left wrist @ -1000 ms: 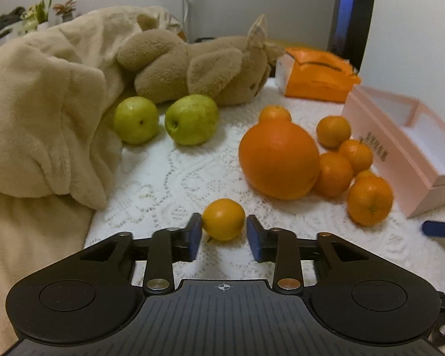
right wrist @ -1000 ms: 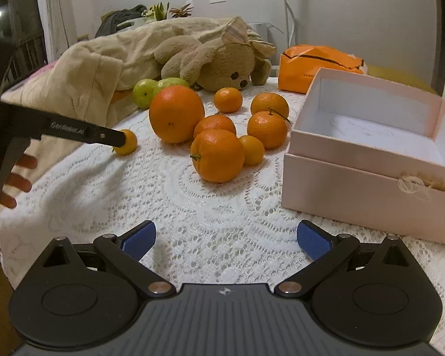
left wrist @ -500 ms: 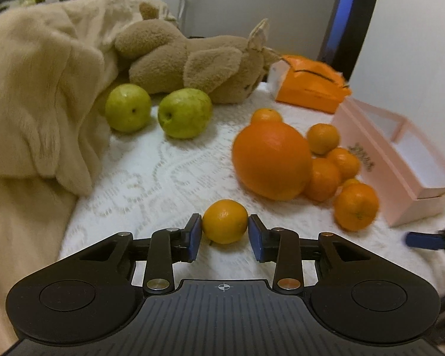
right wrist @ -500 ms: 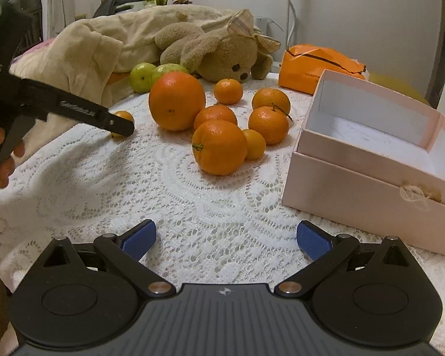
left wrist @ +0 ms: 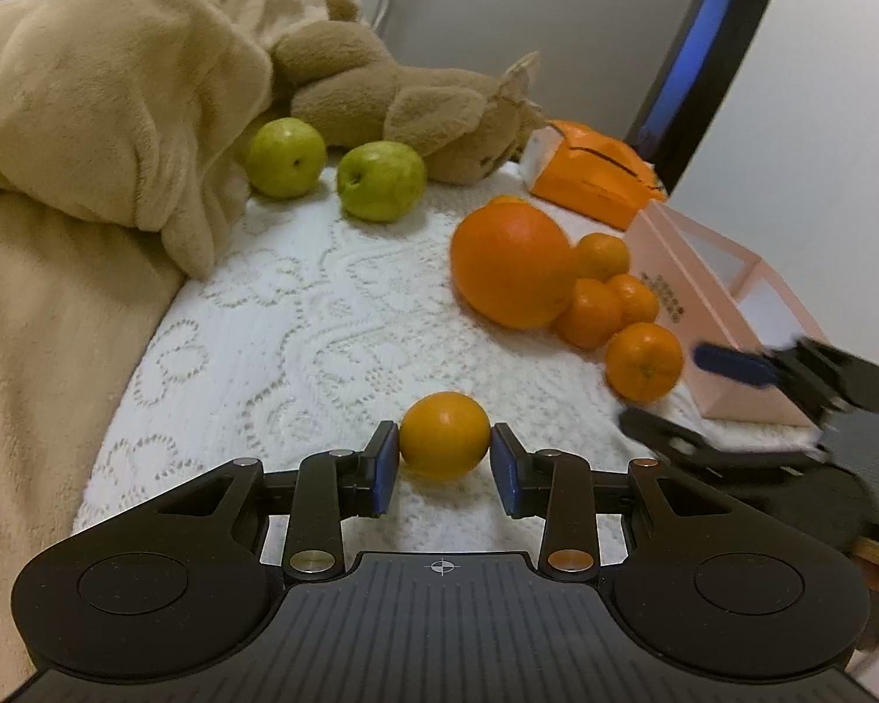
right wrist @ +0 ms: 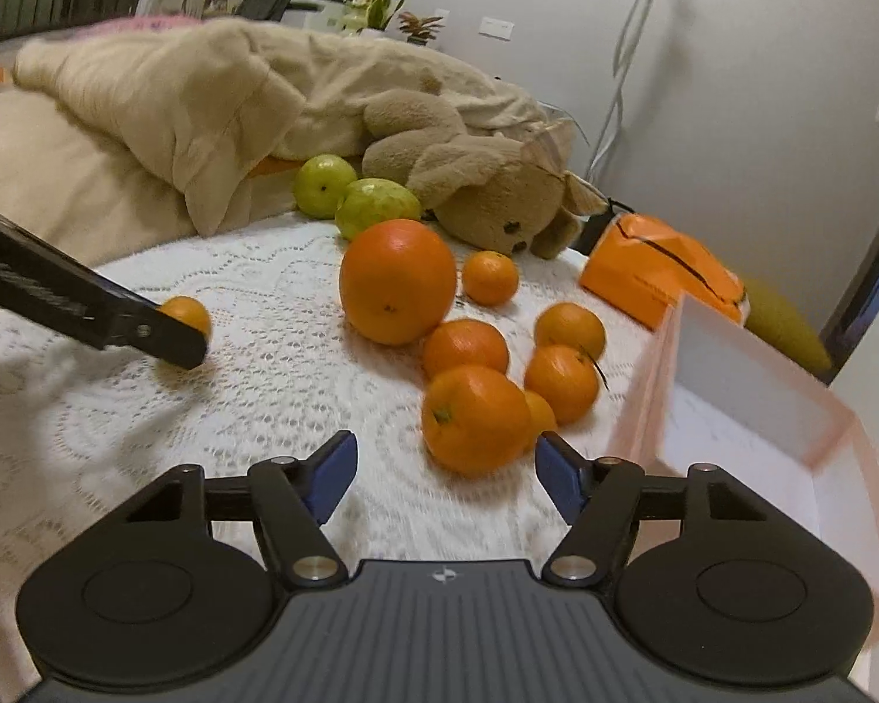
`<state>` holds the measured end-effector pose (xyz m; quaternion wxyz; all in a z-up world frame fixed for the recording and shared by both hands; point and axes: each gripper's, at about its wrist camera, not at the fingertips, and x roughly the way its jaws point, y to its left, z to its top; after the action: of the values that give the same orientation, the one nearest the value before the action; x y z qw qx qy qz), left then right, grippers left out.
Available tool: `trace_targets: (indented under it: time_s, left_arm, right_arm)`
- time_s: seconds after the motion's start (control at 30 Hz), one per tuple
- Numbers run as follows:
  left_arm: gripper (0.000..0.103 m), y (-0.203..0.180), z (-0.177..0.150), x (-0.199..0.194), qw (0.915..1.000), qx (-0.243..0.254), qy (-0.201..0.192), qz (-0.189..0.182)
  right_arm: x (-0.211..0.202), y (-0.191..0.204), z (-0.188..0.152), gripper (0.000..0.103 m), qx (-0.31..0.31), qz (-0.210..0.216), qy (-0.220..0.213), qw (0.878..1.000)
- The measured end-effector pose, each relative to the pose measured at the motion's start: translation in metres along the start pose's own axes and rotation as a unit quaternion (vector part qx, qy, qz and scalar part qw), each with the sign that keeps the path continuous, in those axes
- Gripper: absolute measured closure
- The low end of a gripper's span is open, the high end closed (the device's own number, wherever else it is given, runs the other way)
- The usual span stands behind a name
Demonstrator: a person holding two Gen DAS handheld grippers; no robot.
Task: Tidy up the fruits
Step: 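Carry the mandarin into the pink box with the left tool while the right tool grasps another mandarin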
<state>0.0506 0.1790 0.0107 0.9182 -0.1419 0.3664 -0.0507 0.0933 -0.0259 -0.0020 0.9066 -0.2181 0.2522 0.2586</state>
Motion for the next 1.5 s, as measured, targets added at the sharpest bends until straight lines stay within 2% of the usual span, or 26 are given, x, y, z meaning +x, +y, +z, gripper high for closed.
trace_targets:
  time_s: [0.17, 0.2, 0.23, 0.37, 0.47, 0.53, 0.67, 0.8, 0.93, 1.0, 1.1, 1.13, 1.2, 1.27, 1.37, 1.5]
  left_arm:
    - [0.065, -0.006, 0.000, -0.005, 0.9998, 0.015, -0.008, 0.004]
    - [0.065, -0.007, 0.000, -0.006, 0.9998, 0.016, -0.009, 0.005]
    - [0.065, -0.008, 0.001, -0.007, 0.9997, 0.019, -0.011, 0.006]
    - [0.065, -0.010, 0.003, -0.012, 0.9993, 0.026, -0.020, 0.016]
    - [0.065, -0.004, 0.003, -0.020, 0.9982, 0.019, -0.037, 0.043]
    - [0.065, 0.001, 0.003, -0.025, 0.9977, 0.007, -0.038, 0.057]
    - [0.065, -0.007, 0.001, -0.034, 0.9985, 0.010, -0.028, 0.046]
    - [0.065, -0.047, -0.005, -0.034, 0.9990, 0.044, -0.008, 0.006]
    - [0.065, -0.102, 0.001, -0.037, 0.9949, 0.087, -0.008, -0.051]
    - [0.065, -0.130, 0.018, -0.044, 0.9907, 0.105, -0.027, -0.082]
    - [0.065, -0.162, 0.055, -0.049, 0.9829, 0.105, -0.068, -0.134]
    - [0.065, -0.171, 0.068, -0.047, 0.9804, 0.102, -0.080, -0.149]
    - [0.065, -0.186, 0.090, -0.030, 0.9781, 0.097, -0.075, -0.168]
    - [0.065, -0.198, 0.107, 0.005, 0.9777, 0.090, -0.034, -0.187]
    - [0.065, -0.210, 0.112, 0.058, 0.9764, 0.094, 0.020, -0.193]
    - [0.065, -0.216, 0.107, 0.110, 0.9805, 0.116, 0.051, -0.150]
  right_arm:
    - [0.028, 0.014, 0.008, 0.038, -0.056, -0.076, 0.005, 0.996]
    - [0.030, 0.014, 0.007, 0.050, -0.058, -0.077, 0.009, 0.995]
    - [0.031, 0.012, 0.007, 0.056, -0.053, -0.069, 0.012, 0.996]
    - [0.015, -0.002, 0.008, 0.056, -0.003, -0.025, 0.011, 1.000]
    - [-0.004, -0.014, 0.003, 0.056, 0.039, 0.009, 0.010, 0.999]
    - [-0.016, -0.021, -0.002, 0.056, 0.051, 0.018, 0.008, 0.999]
    - [-0.043, -0.034, -0.018, 0.056, 0.065, 0.027, 0.008, 0.997]
    - [-0.061, -0.049, -0.038, 0.056, 0.085, 0.026, 0.018, 0.996]
    - [-0.084, -0.068, -0.057, 0.056, 0.102, -0.008, 0.010, 0.995]
    - [-0.104, -0.084, -0.060, 0.056, 0.112, -0.035, -0.016, 0.993]
    - [-0.137, -0.115, -0.045, 0.056, 0.119, -0.088, -0.081, 0.986]
    - [-0.145, -0.125, -0.036, 0.056, 0.117, -0.111, -0.103, 0.982]
    - [-0.150, -0.143, -0.020, 0.056, 0.113, -0.154, -0.134, 0.972]
    - [-0.140, -0.156, -0.008, 0.056, 0.110, -0.174, -0.141, 0.968]
    - [-0.104, -0.172, -0.007, 0.056, 0.130, -0.148, -0.123, 0.973]
    - [-0.056, -0.183, -0.026, 0.056, 0.179, -0.090, -0.074, 0.977]
